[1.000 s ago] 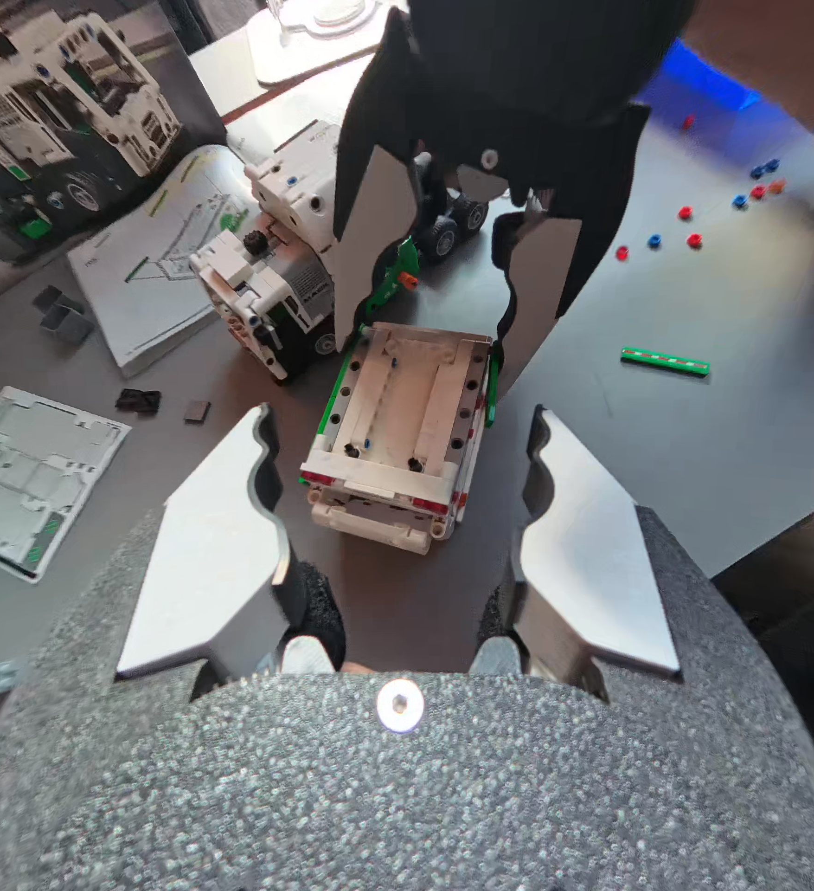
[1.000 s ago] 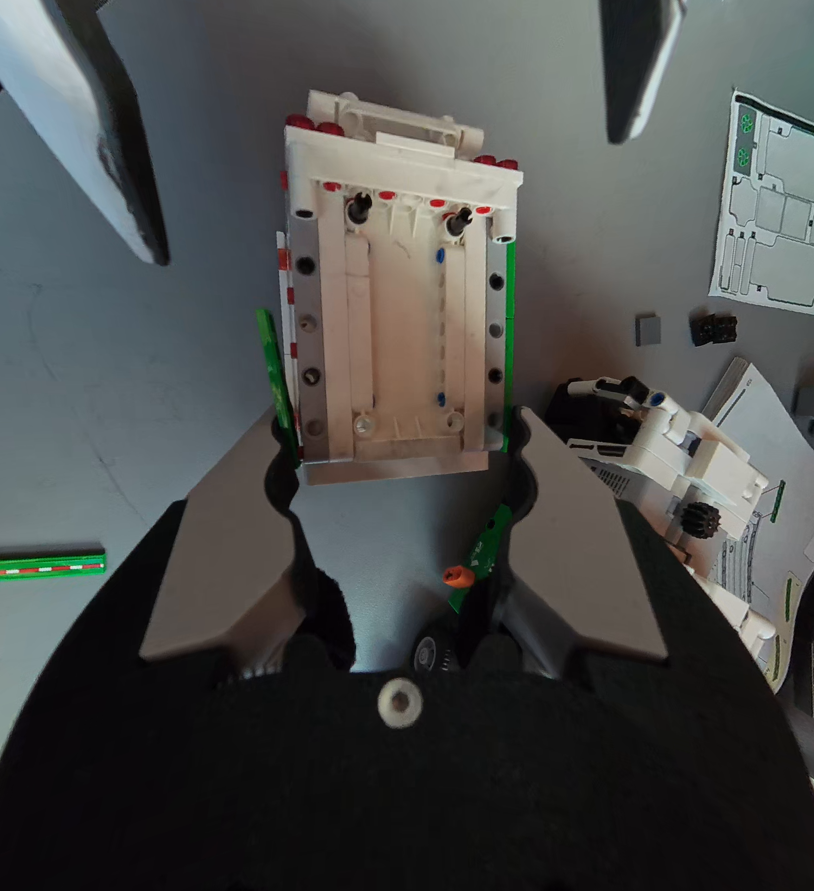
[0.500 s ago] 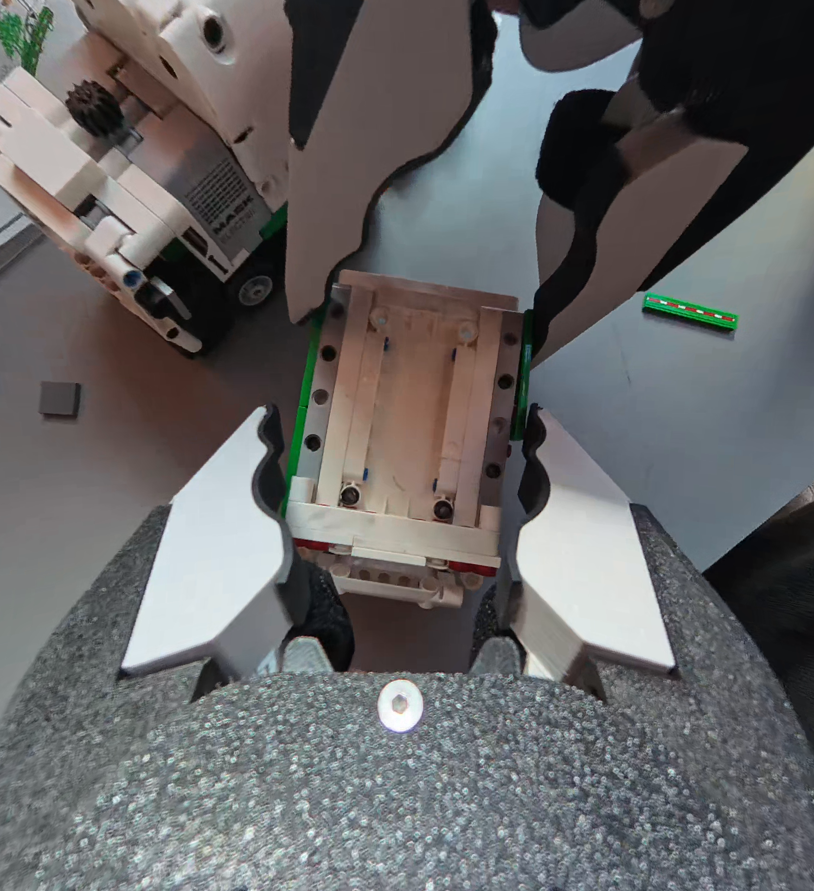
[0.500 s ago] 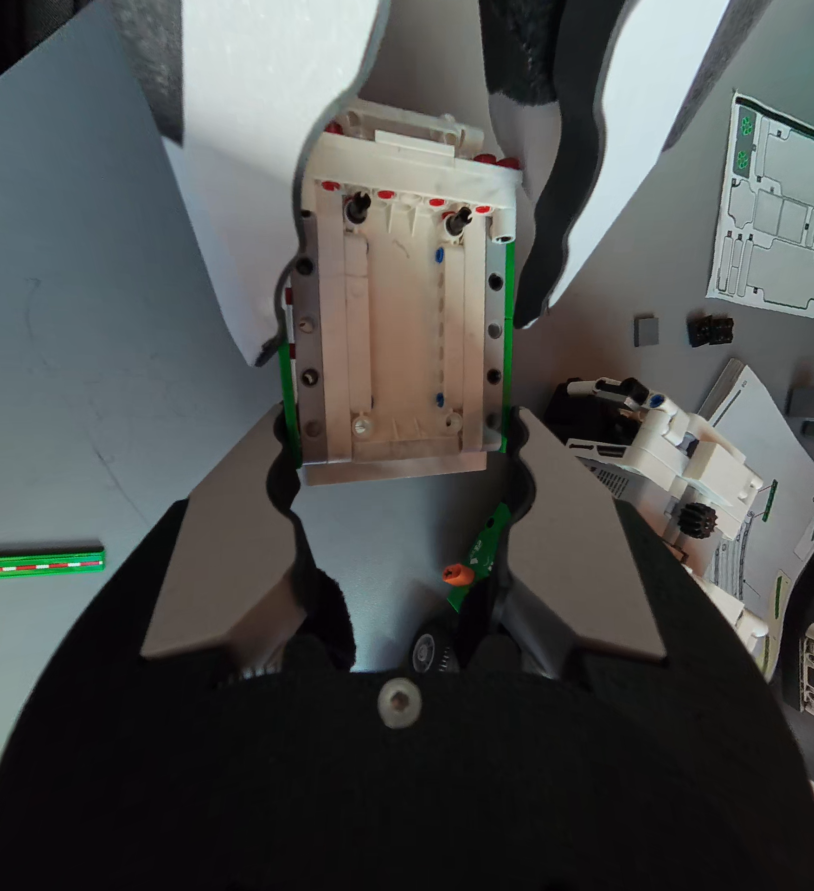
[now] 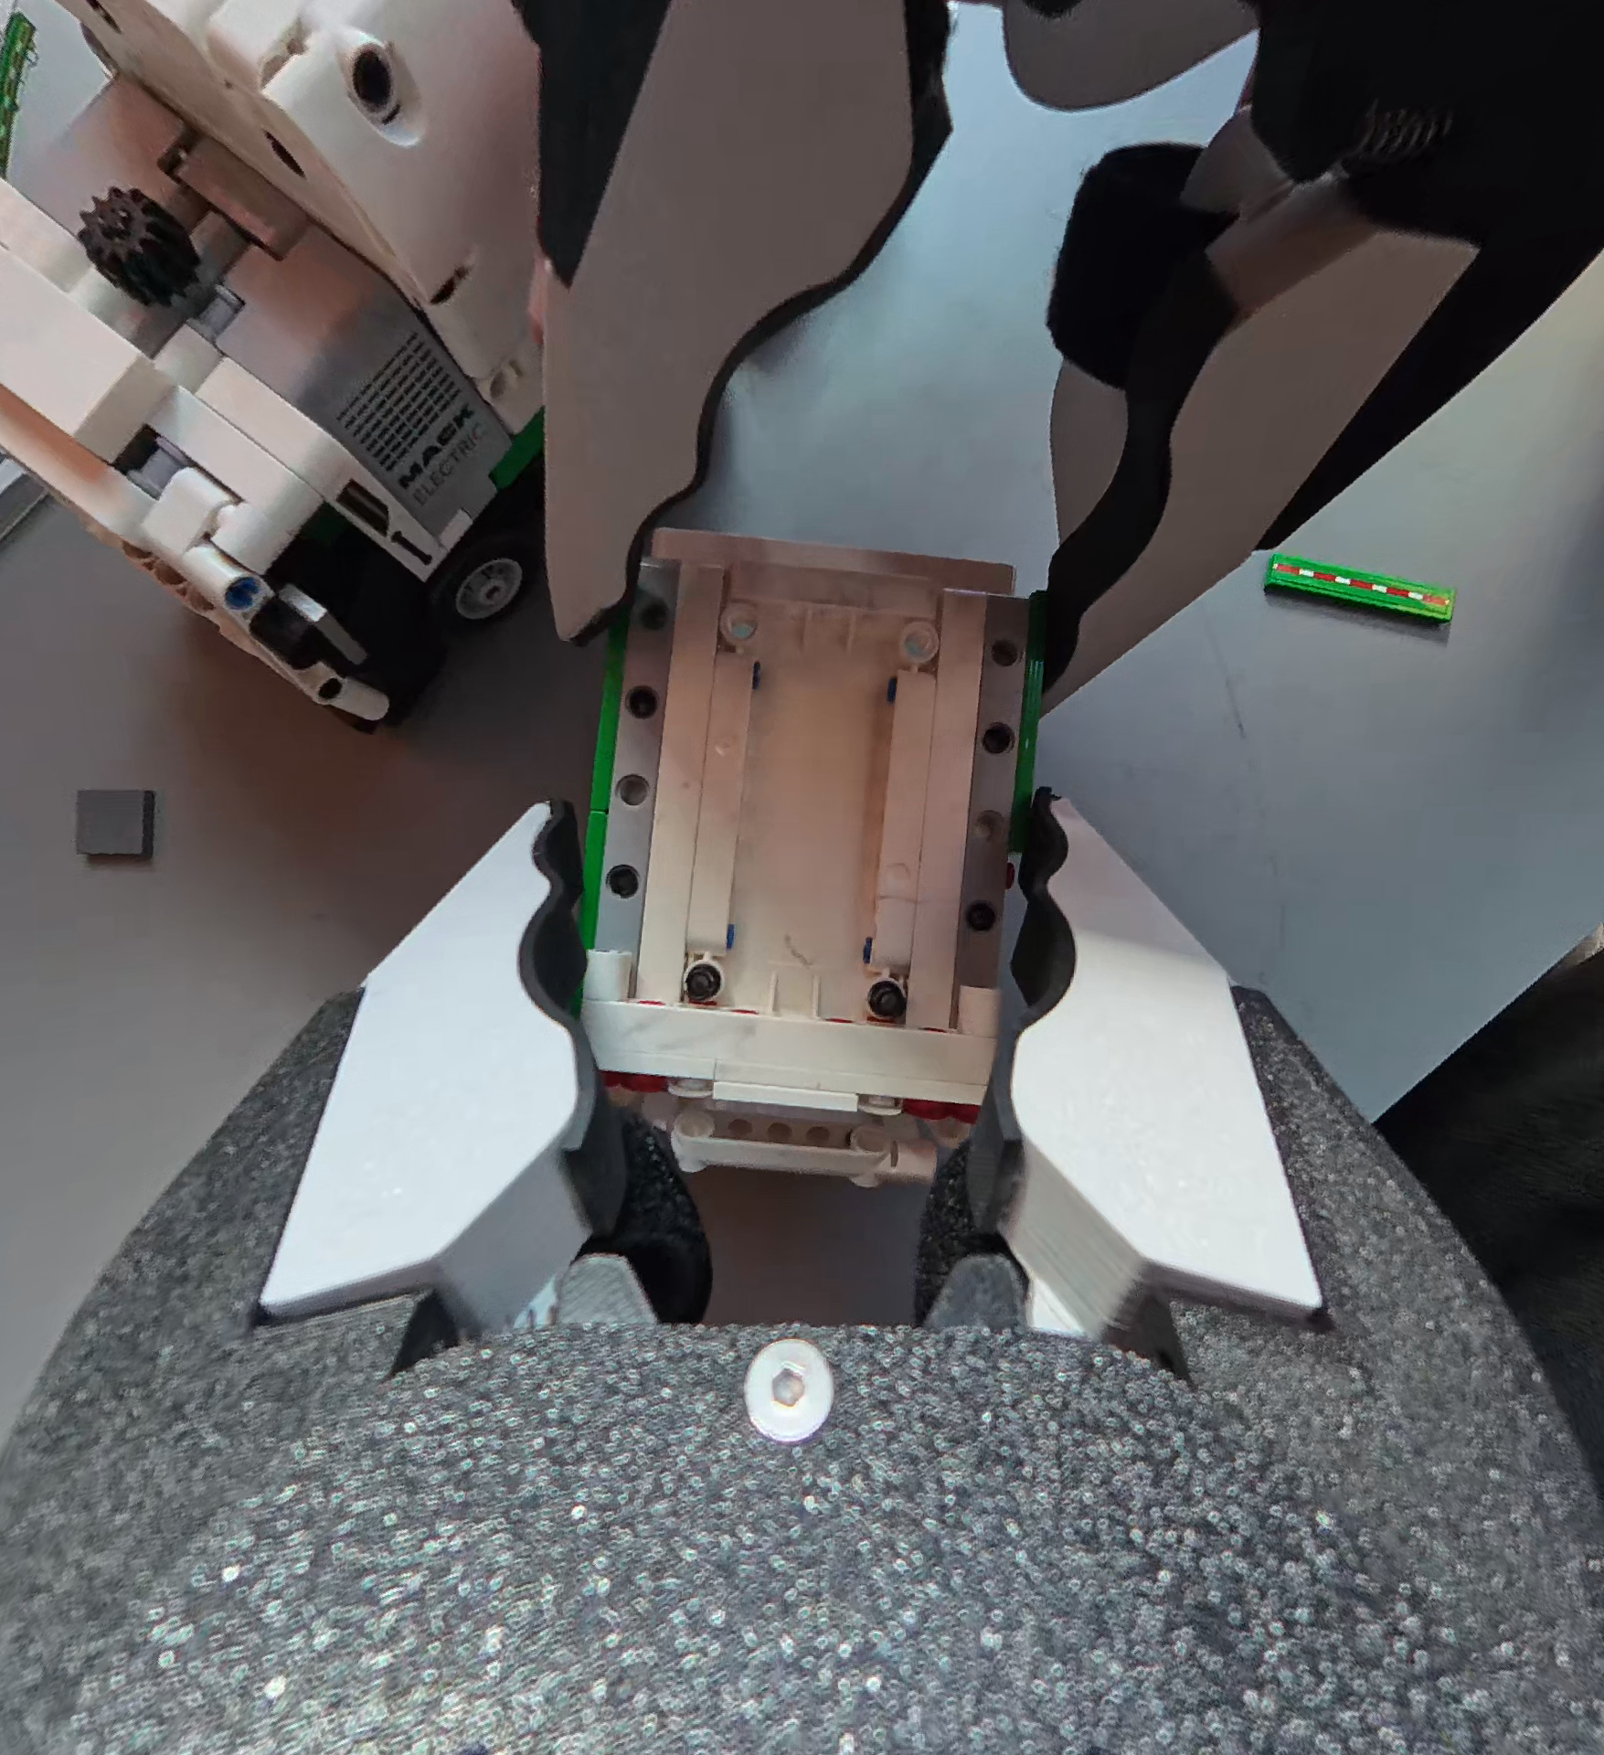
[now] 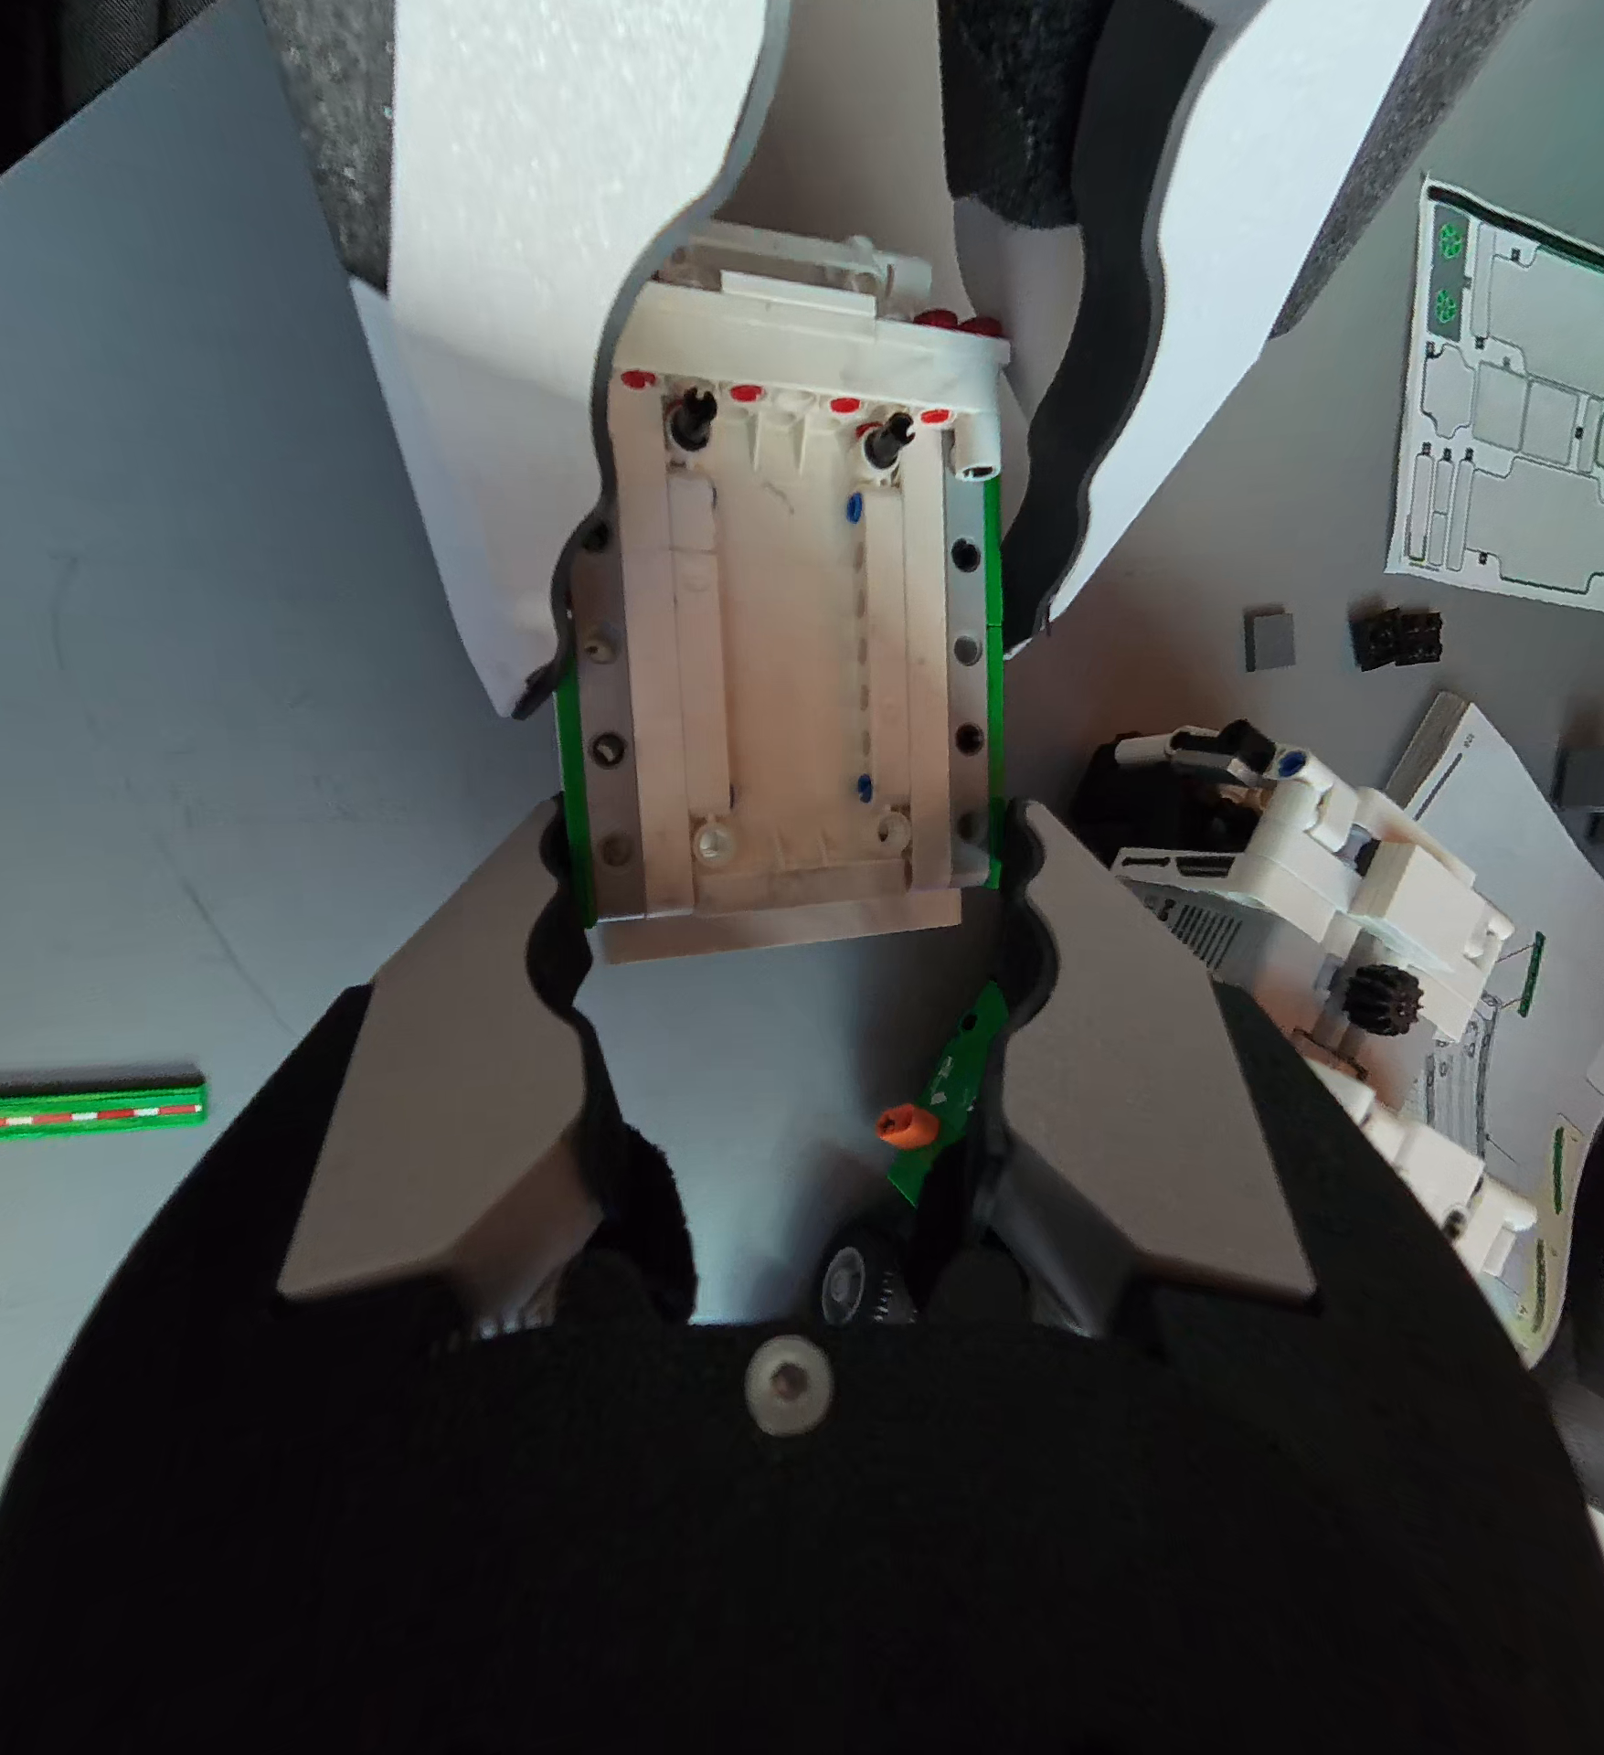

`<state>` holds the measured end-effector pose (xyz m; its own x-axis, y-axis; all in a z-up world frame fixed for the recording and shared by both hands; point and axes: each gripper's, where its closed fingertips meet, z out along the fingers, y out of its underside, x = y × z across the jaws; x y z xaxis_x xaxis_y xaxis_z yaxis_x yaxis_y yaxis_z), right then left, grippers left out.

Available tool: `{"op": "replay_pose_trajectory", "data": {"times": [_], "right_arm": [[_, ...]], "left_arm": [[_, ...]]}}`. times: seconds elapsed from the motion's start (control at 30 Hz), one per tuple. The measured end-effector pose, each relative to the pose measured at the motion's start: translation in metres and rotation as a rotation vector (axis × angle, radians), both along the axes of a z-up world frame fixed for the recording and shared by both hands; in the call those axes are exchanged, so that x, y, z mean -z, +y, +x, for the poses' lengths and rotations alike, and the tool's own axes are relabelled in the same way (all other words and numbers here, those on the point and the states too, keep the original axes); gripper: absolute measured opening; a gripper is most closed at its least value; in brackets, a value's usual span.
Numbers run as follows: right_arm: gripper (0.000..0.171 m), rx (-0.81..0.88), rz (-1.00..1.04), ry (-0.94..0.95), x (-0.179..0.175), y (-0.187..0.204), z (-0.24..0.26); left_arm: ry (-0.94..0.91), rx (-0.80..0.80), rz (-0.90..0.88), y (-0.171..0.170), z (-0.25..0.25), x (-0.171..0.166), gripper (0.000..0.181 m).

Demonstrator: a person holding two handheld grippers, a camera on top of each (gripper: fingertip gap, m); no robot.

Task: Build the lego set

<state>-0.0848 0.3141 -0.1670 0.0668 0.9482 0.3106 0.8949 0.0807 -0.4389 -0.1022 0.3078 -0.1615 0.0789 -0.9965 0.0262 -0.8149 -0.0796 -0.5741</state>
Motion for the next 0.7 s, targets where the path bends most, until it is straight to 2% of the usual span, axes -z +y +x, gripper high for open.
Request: {"op": "replay_pose_trajectory", "data": {"times": [0.17, 0.33, 0.7], "right_arm": [[0.099, 0.058, -0.046, 0.088, -0.017, -0.004, 0.007], [0.081, 0.043, -0.043, 0.068, -0.013, -0.002, 0.003], [0.081, 0.044, -0.060, 0.038, -0.013, -0.003, 0.006]], "left_arm": [[-0.007, -0.011, -0.005, 0.001, 0.001, 0.000, 0.091], [-0.002, -0.005, -0.006, 0.002, -0.001, 0.000, 0.091], [0.009, 0.017, -0.007, 0.000, 0.002, 0.000, 0.090]]}}
